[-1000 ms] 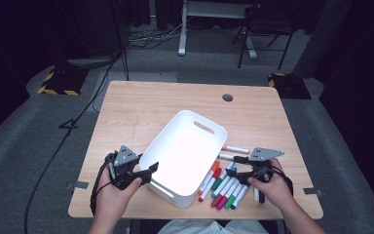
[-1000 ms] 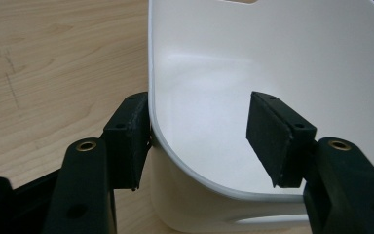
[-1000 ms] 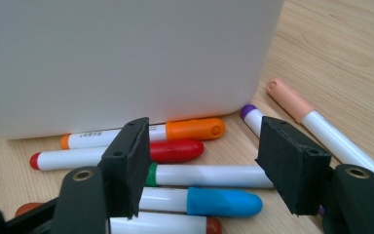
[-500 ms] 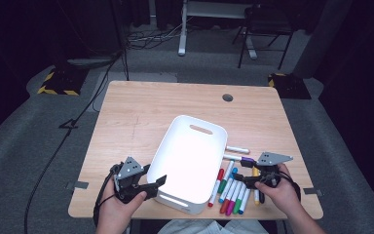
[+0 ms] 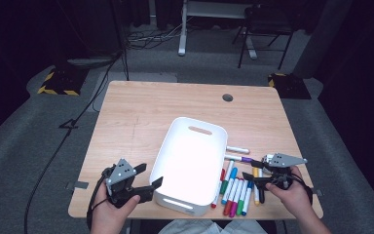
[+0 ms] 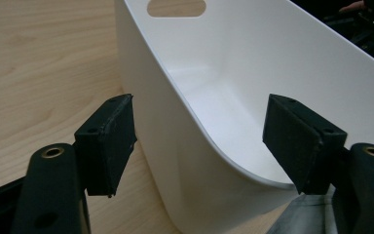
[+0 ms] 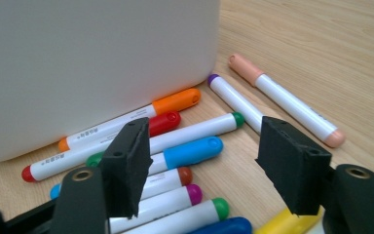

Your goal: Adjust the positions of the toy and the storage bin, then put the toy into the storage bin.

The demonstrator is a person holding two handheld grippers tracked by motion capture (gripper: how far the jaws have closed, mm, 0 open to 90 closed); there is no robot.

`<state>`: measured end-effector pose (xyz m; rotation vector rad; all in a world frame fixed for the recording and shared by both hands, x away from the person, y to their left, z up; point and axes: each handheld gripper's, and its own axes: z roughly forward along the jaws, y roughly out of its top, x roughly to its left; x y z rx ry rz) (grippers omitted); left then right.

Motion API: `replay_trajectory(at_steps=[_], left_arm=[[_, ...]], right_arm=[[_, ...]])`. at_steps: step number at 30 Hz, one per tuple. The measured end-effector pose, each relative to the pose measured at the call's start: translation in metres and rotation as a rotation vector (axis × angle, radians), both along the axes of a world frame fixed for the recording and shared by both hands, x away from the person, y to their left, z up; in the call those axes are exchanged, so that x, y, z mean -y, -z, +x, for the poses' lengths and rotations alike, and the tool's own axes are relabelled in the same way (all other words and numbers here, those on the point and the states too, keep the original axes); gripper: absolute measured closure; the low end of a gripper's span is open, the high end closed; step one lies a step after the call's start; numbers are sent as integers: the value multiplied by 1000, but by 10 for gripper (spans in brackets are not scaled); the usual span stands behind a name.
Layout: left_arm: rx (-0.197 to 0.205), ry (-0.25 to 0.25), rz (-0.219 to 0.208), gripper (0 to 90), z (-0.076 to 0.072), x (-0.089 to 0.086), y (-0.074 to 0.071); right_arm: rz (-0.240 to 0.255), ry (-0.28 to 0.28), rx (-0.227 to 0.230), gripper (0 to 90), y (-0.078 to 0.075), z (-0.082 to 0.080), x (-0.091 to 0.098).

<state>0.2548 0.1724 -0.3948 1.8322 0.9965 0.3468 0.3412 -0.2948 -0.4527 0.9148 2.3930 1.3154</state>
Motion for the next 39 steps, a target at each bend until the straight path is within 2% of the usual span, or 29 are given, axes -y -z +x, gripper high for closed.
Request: replay_trajectory(at_steps=[3,4,7,9,12,15,16,17,20,22,23,28,30,32,33,34,35,37,38,39], left_arm=[[19,-8,17,259,-4,-9,-1],[32,-26,6,238,-7,-20,-1],[26,-47,10,244,-8,-30,1],[40,-81,42,236,-9,-39,2],[39,-101,30,237,-8,-49,6],[40,-134,78,236,-3,-57,15],[29,-148,120,234,3,-60,25],[29,-148,120,233,3,-60,25],[-13,-162,144,232,13,-66,40],[-24,-179,170,232,19,-69,50],[-39,-188,196,233,23,-72,58],[-74,-204,190,232,28,-74,71],[-98,-214,230,231,33,-76,83],[-108,-213,240,231,35,-77,88],[-118,-219,233,231,35,-76,90],[-122,-212,250,231,37,-77,93],[-135,-211,242,231,38,-76,96],[-139,-208,258,230,41,-77,101],[-141,-210,261,229,42,-77,103],[-159,-198,313,227,44,-77,107]], right_arm=[[-2,8,0,393,-2,1,3],[-12,6,2,397,-3,4,5],[-16,9,-1,401,-4,8,6],[-22,9,-3,402,-4,12,6],[-30,11,-5,403,-5,18,6],[-30,11,-8,403,-6,22,6],[-31,7,-7,402,-6,26,6],[-31,7,-7,402,-6,26,6],[-46,4,-5,401,-8,31,5],[-42,10,-9,401,-8,32,4],[-57,3,0,409,-10,34,3],[-79,2,6,428,-11,41,1],[-97,6,-2,433,-9,49,-1],[-103,3,-3,434,-8,52,-2],[-106,4,-8,435,-6,55,-3],[-112,1,-10,436,-5,57,-3],[-118,0,-10,436,-4,60,-5],[-126,3,-20,437,-2,65,-7],[-142,-4,-16,438,0,72,-9],[-146,-2,-21,437,1,75,-11]])
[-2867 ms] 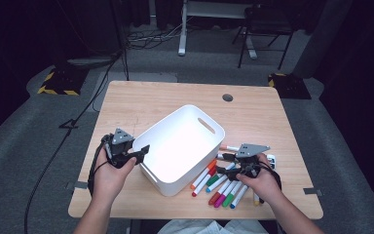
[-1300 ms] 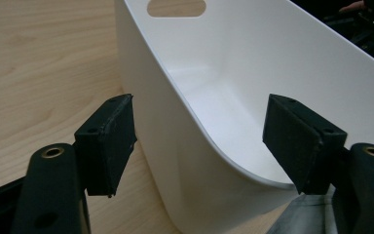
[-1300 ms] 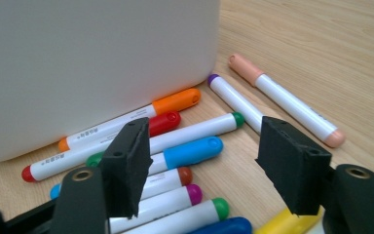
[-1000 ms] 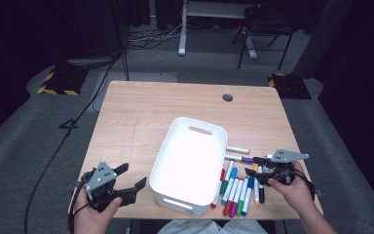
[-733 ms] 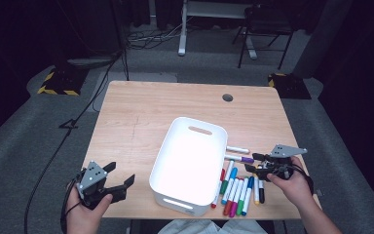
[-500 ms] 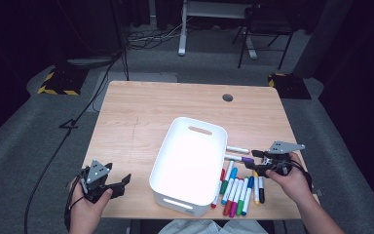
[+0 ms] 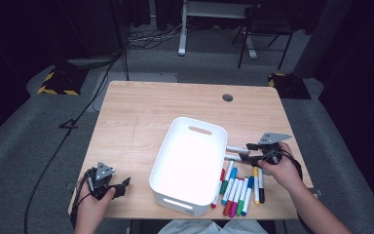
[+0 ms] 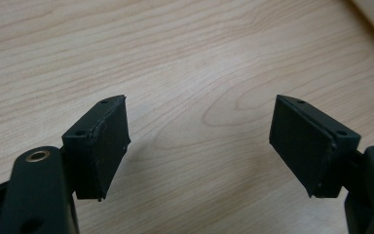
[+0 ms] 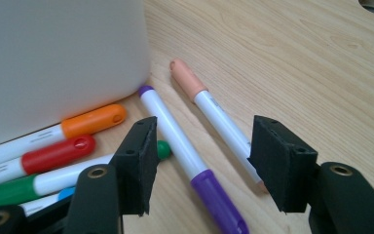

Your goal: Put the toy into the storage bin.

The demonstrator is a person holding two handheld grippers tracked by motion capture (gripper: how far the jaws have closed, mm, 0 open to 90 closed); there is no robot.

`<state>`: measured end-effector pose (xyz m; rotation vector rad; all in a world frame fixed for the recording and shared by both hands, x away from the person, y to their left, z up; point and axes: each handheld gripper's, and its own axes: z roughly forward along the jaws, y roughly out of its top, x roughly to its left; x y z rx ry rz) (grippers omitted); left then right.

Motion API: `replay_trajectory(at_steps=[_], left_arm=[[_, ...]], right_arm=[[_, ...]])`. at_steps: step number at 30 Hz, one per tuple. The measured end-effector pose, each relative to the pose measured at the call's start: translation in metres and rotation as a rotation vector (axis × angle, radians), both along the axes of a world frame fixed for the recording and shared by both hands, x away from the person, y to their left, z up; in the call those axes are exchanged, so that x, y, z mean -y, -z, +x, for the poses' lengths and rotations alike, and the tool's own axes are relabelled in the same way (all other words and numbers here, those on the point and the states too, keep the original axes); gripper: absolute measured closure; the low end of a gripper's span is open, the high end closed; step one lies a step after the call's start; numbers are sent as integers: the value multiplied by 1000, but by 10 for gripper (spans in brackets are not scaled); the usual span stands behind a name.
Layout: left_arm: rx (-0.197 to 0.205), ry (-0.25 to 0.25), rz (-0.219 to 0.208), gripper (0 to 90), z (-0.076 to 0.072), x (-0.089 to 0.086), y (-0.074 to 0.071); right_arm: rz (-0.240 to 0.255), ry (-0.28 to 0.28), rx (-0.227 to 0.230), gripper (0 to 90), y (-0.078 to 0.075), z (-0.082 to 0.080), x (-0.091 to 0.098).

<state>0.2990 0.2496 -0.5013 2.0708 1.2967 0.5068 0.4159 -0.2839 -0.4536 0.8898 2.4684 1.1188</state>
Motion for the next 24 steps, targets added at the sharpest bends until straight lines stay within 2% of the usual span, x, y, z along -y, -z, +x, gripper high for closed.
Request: replay_trajectory(at_steps=[2,3,7,9,14,18,20,21,24], left_arm=[[15,11,4,197,1,-1,2],[1,10,-6,193,2,-2,3],[-7,5,-22,184,3,-2,3],[-10,3,-12,175,3,-2,3],[-10,-3,-18,166,4,-1,3],[-10,-3,-19,166,4,-1,4],[-10,-2,-20,166,4,-1,4],[-10,-3,-19,166,4,-1,4],[-10,-3,-19,166,4,-1,4]], right_arm=[[-9,1,-4,437,1,3,-2],[-48,0,-5,435,5,8,-6],[-76,1,-27,444,10,18,-10],[-86,2,-32,454,13,24,-13],[-129,-29,-35,484,20,36,-22],[-163,-49,-46,539,23,42,-29],[-195,-53,-42,581,24,44,-32],[-221,-76,-40,629,25,47,-34],[-248,-93,-38,670,26,50,-35]])
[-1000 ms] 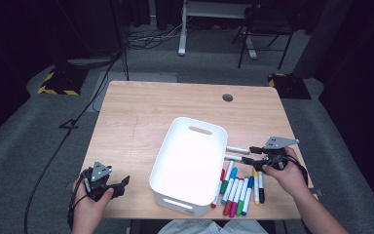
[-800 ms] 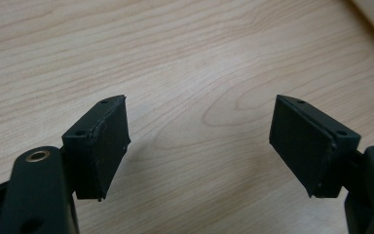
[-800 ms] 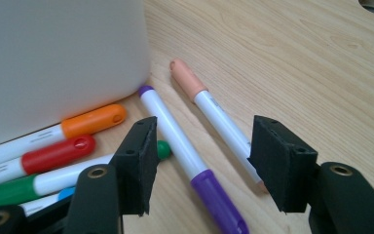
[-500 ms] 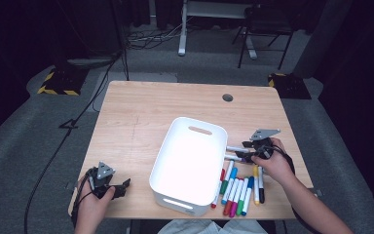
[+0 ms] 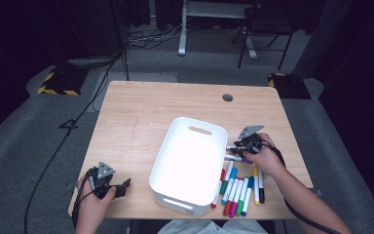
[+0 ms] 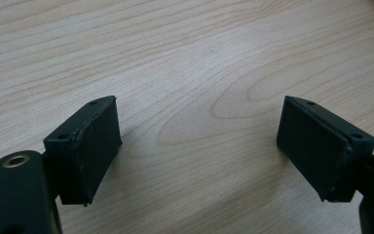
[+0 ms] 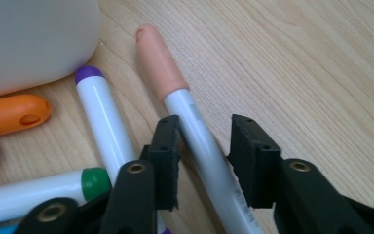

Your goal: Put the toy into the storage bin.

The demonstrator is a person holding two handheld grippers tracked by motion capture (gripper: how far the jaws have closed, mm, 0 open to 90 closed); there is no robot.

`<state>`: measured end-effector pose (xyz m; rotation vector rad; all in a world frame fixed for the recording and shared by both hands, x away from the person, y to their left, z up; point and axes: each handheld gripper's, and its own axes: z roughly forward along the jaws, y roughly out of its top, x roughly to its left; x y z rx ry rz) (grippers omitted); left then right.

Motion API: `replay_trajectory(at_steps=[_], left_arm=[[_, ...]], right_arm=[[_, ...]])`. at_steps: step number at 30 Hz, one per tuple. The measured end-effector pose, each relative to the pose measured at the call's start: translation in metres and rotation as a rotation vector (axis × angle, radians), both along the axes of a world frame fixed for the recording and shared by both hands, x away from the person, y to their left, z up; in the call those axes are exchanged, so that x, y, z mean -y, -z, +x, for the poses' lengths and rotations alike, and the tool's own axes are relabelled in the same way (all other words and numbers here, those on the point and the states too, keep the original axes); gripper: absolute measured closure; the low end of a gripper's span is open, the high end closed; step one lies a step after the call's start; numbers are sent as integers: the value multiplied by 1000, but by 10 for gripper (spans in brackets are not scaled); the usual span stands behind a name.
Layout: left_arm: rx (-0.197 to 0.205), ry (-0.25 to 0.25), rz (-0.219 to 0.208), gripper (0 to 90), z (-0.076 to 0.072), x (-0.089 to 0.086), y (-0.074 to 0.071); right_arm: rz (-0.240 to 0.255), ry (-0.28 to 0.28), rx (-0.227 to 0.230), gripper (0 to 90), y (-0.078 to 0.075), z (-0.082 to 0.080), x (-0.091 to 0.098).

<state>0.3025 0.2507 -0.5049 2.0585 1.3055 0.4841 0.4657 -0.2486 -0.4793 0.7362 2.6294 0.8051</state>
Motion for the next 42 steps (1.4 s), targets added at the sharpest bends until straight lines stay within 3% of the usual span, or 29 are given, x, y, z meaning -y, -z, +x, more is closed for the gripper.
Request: replay_trajectory(at_steps=[3,6,11,12,14,17,21,25,38,42], left_arm=[[0,1,-1,166,0,0,0],[-1,1,-1,166,0,0,0],[0,1,0,166,0,0,0],[0,1,-1,166,0,0,0],[0,1,-1,166,0,0,0],[0,1,-1,166,0,0,0],[1,1,0,166,0,0,0],[0,1,0,166,0,0,0],[-5,8,3,151,1,0,0],[-6,11,1,149,2,0,0]], right_arm=[[-18,9,8,757,0,2,-1],[-30,13,8,763,0,4,0],[5,46,-48,765,-1,3,2],[3,52,-28,765,-2,3,2],[29,58,-35,765,-5,2,3],[79,78,-47,766,-15,-1,5],[103,84,-46,766,-24,-4,8],[147,82,-24,766,-44,-11,10],[224,85,-27,766,-84,-30,17],[219,73,-8,766,-101,-40,17]])
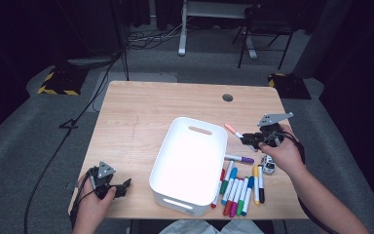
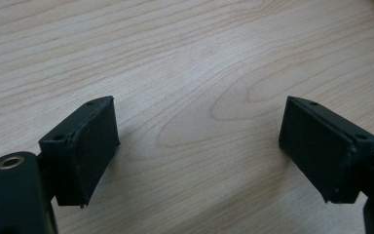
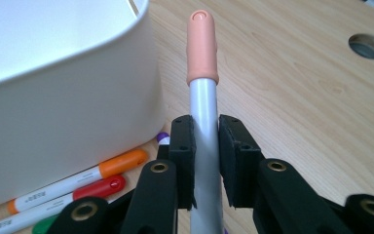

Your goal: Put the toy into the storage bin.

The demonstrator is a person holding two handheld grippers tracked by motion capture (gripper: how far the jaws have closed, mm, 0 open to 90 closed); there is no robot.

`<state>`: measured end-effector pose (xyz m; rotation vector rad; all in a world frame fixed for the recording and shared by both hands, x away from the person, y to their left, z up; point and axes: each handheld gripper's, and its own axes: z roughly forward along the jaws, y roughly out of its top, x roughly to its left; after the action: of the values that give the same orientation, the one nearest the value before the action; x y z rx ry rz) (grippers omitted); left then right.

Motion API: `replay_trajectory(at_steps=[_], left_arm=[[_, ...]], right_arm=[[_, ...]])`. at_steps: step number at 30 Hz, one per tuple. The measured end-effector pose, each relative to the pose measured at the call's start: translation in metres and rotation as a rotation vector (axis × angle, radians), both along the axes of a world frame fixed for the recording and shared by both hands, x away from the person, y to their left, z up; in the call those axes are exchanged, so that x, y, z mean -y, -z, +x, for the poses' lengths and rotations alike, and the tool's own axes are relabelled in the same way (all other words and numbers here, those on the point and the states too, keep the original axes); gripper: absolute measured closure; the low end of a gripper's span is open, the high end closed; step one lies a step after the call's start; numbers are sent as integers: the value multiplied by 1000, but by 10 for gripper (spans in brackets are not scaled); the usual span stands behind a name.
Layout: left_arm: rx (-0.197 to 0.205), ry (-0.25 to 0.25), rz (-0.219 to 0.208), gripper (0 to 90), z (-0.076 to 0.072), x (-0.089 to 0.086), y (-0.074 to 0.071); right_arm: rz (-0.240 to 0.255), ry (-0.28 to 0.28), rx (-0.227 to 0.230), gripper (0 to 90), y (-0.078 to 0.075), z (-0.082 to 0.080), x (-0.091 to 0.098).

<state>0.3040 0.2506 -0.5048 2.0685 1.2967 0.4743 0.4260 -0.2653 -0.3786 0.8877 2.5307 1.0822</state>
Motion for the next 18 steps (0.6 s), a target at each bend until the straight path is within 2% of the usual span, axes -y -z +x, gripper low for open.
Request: replay_trajectory(at_steps=[3,4,5,7,8,13,18], left_arm=[[0,1,1,149,0,0,0],[0,1,1,149,0,0,0],[-1,0,0,149,0,0,0],[0,0,0,149,0,0,0],[3,0,-1,149,0,0,0],[0,0,1,149,0,0,0],[3,-3,-3,148,0,0,0]], right_arm=[[20,0,17,766,-14,-8,0],[20,0,17,766,-14,-8,0],[24,-10,22,766,-24,-12,-2],[24,-14,27,766,-28,-13,-3],[21,-22,38,766,-37,-17,-7],[27,-39,52,766,-51,-22,-14],[41,-57,48,766,-57,-25,-21]])
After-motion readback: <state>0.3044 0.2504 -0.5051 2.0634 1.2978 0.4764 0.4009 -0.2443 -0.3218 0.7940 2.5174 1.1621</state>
